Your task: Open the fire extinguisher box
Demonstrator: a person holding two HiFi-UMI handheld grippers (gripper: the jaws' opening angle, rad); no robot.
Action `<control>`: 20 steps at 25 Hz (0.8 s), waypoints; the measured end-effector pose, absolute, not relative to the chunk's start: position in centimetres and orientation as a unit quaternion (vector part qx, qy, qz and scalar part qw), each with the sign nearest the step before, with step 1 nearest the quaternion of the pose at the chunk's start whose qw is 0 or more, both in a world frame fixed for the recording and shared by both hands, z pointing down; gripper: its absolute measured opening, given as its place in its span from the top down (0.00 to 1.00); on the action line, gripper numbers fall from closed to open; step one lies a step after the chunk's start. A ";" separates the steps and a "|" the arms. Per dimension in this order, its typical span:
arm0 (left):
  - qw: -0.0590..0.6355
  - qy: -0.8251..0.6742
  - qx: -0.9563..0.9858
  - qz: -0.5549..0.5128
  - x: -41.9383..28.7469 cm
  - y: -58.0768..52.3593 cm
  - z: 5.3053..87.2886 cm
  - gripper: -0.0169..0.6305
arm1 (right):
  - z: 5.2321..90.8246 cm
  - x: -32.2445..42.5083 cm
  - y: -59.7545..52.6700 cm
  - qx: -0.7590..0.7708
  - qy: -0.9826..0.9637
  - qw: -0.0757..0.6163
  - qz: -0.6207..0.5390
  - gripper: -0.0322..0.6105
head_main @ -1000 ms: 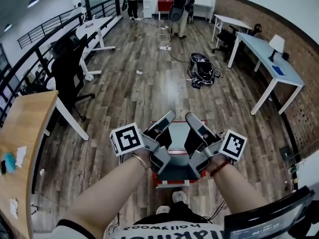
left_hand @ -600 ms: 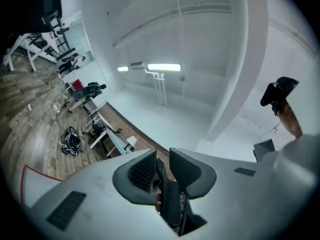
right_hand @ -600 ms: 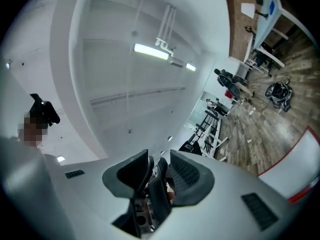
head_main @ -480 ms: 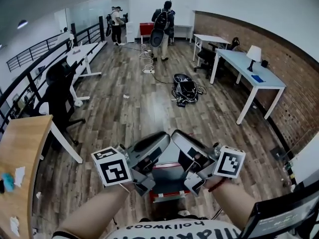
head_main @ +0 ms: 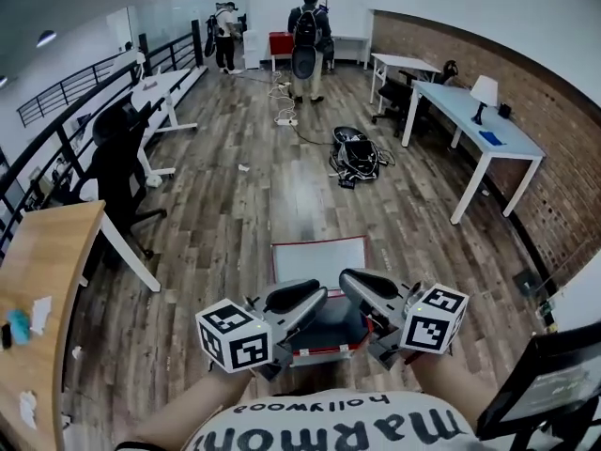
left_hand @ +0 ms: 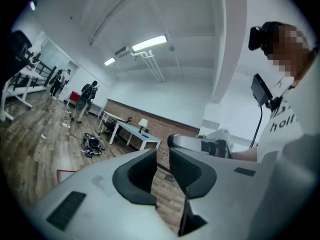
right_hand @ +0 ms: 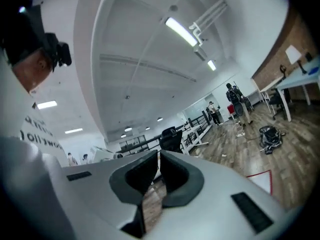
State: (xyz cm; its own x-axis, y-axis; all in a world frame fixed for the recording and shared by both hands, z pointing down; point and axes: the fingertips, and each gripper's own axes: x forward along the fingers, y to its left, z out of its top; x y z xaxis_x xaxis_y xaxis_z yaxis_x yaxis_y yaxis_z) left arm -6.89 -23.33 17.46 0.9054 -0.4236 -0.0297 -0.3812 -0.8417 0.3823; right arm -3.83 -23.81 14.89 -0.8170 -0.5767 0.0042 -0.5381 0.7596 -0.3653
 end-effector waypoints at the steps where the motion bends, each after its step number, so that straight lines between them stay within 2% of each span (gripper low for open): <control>1: 0.170 -0.222 0.959 -0.042 -6.7 -23.0 18.3 0.85 | 15.8 -3.8 -23.6 -0.301 0.939 0.031 -0.161 0.91; 4: 0.139 -0.262 0.955 -0.023 -7.2 -22.4 19.8 0.85 | 18.1 -3.4 -23.0 -0.314 0.940 -0.015 -0.135 0.91; 9: 0.189 -0.302 0.934 -0.036 -7.9 -21.9 21.7 0.85 | 20.6 -1.2 -23.2 -0.310 0.934 -0.040 -0.174 0.91; 12: 0.182 -0.311 0.933 -0.014 -7.5 -21.3 23.0 0.85 | 21.8 0.0 -23.6 -0.312 0.931 -0.072 -0.175 0.91; 15: 0.166 -0.312 0.935 0.015 -7.1 -21.3 24.0 0.85 | 22.0 0.8 -24.4 -0.322 0.930 -0.079 -0.162 0.91; 20: 0.188 -0.325 0.927 0.017 -7.7 -23.0 25.4 0.85 | 23.3 1.7 -25.8 -0.331 0.924 -0.078 -0.173 0.91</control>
